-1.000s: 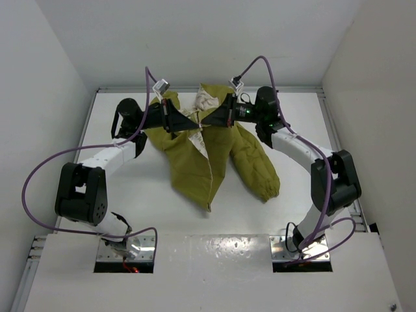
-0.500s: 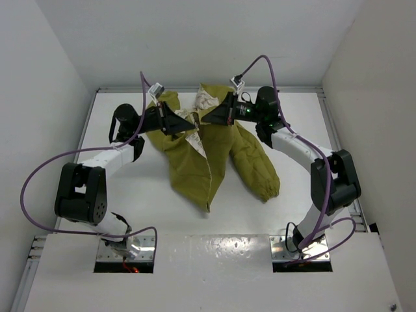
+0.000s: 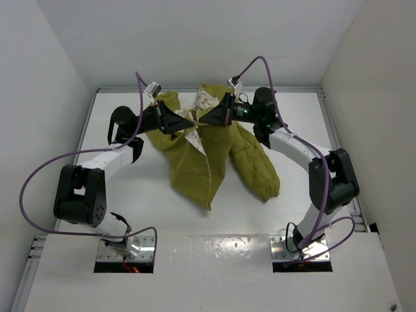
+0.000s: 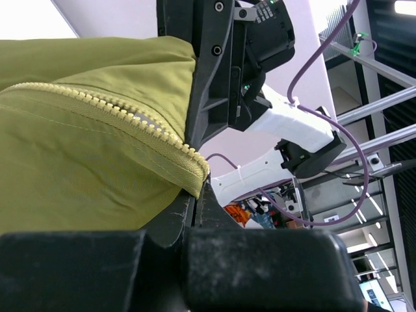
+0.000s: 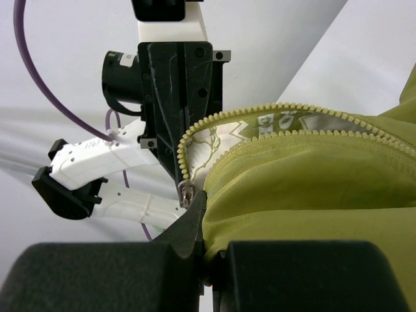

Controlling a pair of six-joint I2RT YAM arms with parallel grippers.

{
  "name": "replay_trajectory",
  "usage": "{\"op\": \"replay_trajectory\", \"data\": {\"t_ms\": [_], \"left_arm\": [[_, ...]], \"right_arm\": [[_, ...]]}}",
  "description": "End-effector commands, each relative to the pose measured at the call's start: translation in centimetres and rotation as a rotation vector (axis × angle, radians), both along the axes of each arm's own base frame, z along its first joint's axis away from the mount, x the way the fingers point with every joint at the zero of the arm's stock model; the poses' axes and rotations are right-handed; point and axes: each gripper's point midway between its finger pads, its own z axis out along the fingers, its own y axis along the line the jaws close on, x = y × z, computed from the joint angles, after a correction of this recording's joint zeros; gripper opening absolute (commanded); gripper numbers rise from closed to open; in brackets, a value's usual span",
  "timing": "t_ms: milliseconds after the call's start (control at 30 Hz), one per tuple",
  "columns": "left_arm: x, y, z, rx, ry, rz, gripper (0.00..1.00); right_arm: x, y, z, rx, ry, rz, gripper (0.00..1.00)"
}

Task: Zip up the jacket

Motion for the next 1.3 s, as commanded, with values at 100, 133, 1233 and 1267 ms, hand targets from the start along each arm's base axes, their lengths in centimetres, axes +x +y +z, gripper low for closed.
{"op": "replay_trajectory", "data": {"t_ms": [100, 133, 1233, 1267], "left_arm": [[-0.9, 0.5, 1.8, -0.021, -0.078, 0.017, 0.00], [-0.9, 0.5, 1.8, -0.021, -0.078, 0.017, 0.00], [-0.8, 0.2, 1.5, -0.006, -0.083, 0.015, 0.00], [-0.8, 0.2, 1.5, -0.006, -0.083, 0.015, 0.00]], "right_arm": [[0.5, 0.6, 2.9, 0.046, -0.092, -0.002, 0.00], [0.5, 0.6, 3.0, 0.047, -0.096, -0.002, 0.00], [0.1, 1.2, 3.6, 0.065, -0.100, 0.018, 0.00], [0.1, 1.1, 3.6, 0.065, -0.096, 0.017, 0.00]]}}
